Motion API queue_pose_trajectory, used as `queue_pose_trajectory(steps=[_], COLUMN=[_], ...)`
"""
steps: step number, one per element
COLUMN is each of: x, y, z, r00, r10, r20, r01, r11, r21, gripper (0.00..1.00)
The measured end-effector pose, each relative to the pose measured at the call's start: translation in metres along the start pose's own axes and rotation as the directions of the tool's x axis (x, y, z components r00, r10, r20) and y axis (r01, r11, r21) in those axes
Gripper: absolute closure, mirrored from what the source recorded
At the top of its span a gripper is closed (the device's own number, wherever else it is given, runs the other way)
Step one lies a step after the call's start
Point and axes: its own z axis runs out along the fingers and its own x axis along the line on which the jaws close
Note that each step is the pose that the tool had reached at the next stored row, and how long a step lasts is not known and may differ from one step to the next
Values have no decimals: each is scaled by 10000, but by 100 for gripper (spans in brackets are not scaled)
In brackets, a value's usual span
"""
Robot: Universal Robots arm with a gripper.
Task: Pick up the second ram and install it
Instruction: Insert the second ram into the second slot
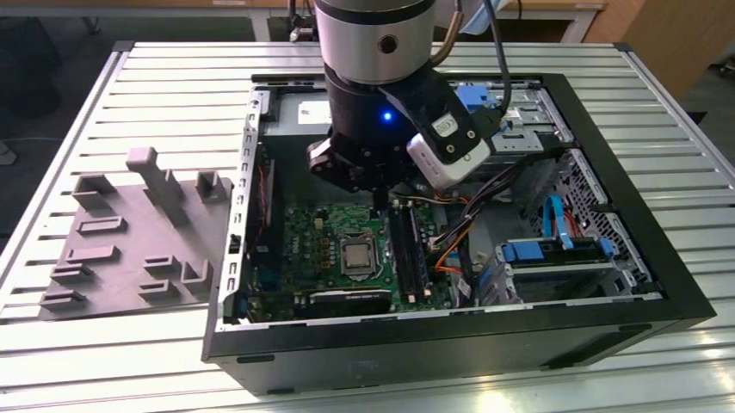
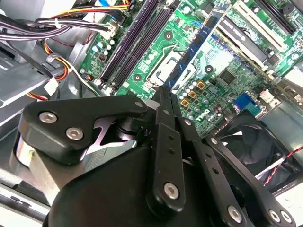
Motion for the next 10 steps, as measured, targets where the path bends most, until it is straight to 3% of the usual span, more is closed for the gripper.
queue_pose_trajectory(steps=[10], x=[0], y=[0], z=[0], r00=[9987], r10=[501], r20=[4], r01=[-501], r11=[9987], r21=[43], gripper=[89])
